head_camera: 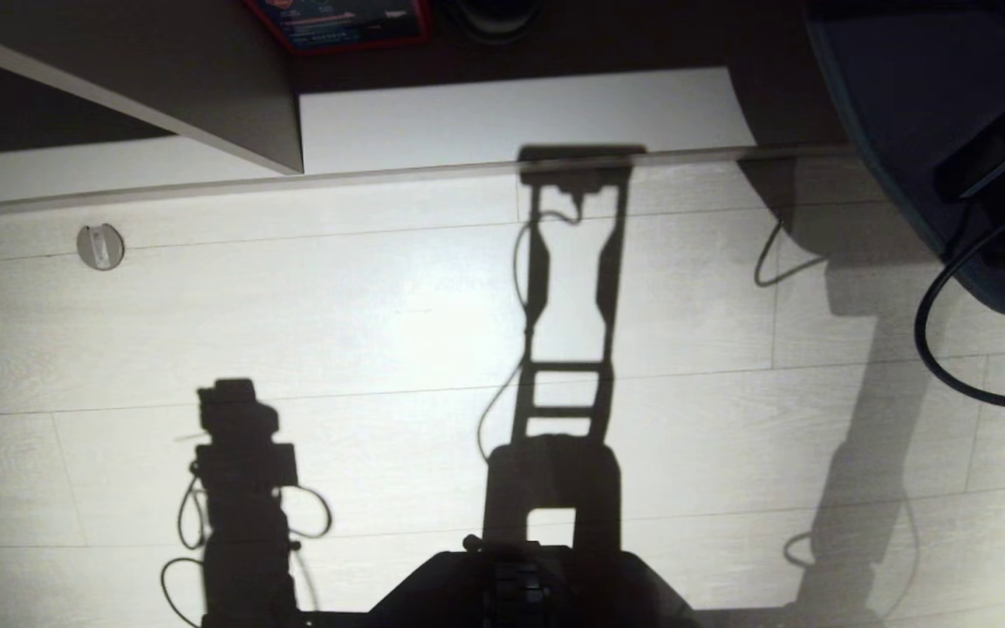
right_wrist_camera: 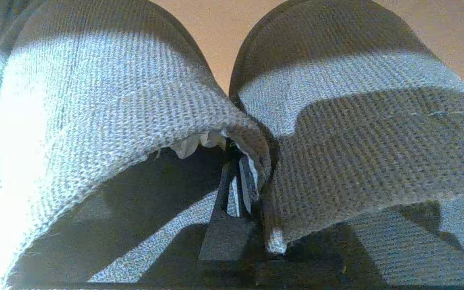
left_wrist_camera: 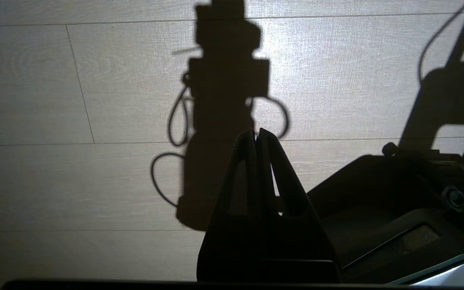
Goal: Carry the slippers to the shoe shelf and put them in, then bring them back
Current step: Pick up the slippers in the shoe cabinet, then place the slippers on the floor
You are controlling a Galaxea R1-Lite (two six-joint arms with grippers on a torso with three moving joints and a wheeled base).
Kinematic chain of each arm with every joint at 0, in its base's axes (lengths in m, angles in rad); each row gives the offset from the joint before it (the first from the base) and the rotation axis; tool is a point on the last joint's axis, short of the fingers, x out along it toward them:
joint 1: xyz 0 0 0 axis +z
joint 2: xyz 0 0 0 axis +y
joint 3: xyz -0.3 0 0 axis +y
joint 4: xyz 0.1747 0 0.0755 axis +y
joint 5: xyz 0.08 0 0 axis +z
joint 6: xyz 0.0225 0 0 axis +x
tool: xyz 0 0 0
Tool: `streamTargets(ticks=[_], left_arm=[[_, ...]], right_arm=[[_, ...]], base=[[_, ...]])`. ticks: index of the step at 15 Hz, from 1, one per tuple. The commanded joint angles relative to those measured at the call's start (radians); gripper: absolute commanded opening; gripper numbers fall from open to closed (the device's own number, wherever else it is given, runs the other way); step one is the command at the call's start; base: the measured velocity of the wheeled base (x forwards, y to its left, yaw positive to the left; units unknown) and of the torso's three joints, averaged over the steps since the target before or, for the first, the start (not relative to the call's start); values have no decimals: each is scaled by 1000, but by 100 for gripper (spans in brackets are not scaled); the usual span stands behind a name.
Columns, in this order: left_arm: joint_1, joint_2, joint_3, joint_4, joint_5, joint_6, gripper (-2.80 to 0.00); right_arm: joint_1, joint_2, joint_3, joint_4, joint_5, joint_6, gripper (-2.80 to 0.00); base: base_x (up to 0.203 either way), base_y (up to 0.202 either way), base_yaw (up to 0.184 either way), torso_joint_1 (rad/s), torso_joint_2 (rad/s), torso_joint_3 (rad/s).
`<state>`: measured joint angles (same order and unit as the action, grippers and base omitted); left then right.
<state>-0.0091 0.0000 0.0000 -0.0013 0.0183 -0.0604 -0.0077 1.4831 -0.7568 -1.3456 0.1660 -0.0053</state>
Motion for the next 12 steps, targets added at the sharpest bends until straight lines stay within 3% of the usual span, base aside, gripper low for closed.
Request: streamTargets(ticks=[1, 12], left_arm=[[0, 0, 0, 0, 2, -1, -280], [0, 0, 0, 0, 0, -1, -280]], right_arm=[[16, -70, 62, -1, 0, -8, -280], [32, -329, 306, 225, -3, -14, -280]], base=[[0, 0, 0, 0, 0, 0], [0, 0, 0, 0, 0, 0]])
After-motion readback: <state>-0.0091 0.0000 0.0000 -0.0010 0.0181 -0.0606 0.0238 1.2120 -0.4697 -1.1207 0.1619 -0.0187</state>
